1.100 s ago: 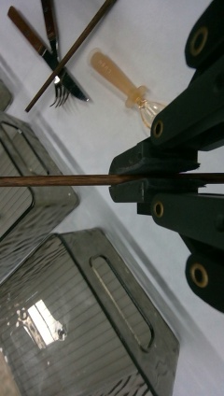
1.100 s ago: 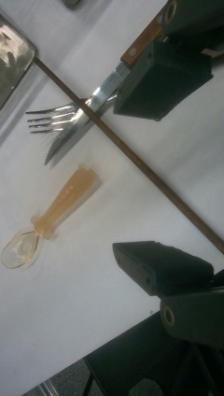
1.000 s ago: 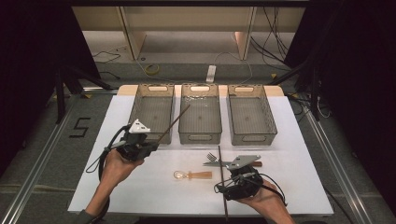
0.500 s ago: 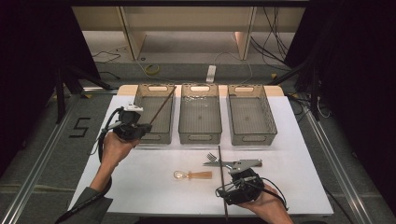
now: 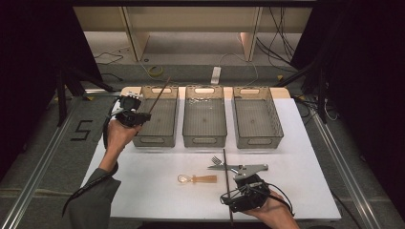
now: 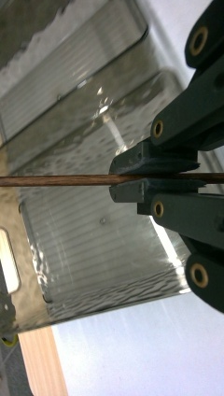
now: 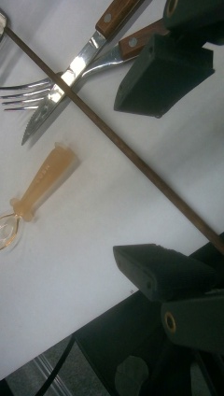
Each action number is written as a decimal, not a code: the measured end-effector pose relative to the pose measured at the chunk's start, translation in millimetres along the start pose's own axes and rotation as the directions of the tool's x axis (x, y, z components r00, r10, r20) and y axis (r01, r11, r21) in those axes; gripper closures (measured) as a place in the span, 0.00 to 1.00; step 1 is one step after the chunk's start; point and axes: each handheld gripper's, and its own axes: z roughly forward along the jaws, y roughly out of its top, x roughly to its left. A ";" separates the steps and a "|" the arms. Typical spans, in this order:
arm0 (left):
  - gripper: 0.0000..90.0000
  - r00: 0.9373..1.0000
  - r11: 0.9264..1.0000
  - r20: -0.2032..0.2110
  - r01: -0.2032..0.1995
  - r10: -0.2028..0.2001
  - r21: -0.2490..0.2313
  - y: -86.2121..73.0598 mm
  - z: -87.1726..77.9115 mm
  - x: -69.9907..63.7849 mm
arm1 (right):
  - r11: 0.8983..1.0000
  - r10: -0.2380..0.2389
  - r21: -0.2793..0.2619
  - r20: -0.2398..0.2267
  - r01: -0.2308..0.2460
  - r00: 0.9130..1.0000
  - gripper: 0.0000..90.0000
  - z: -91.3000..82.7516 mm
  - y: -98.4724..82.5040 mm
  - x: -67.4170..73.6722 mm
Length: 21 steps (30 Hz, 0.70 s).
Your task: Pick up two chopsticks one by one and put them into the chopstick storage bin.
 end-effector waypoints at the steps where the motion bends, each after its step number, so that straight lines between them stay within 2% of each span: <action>1: 0.95 1.000 1.000 -0.006 0.007 -0.007 0.000 0.8 3.3 1.8 | 1.000 0.002 0.000 0.001 -0.002 1.000 0.29 -0.1 -0.2 -0.1; 6: 0.95 1.000 1.000 -0.021 0.020 -0.019 0.004 5.7 14.7 8.5 | 1.000 0.005 -0.007 -0.002 -0.005 1.000 0.29 0.0 -0.7 -0.7; 10: 0.95 0.999 1.000 -0.032 0.008 -0.008 0.006 10.5 20.5 9.4 | 1.000 0.016 -0.008 -0.005 -0.016 1.000 0.29 0.2 -0.6 -0.8; 14: 0.95 0.999 1.000 -0.051 -0.005 0.006 0.029 10.1 26.8 9.9 | 1.000 0.000 -0.013 -0.007 0.000 1.000 0.29 -0.9 -1.2 -2.4; 20: 0.93 0.997 0.999 -0.073 0.028 -0.026 0.032 8.4 35.0 13.1 | 1.000 0.000 -0.016 -0.011 0.000 1.000 0.29 -2.1 -1.0 -1.6; 21: 0.90 0.997 0.999 -0.073 0.039 -0.036 0.037 8.3 36.0 12.8 | 1.000 0.000 -0.016 -0.012 0.000 1.000 0.29 -2.1 -1.1 -1.7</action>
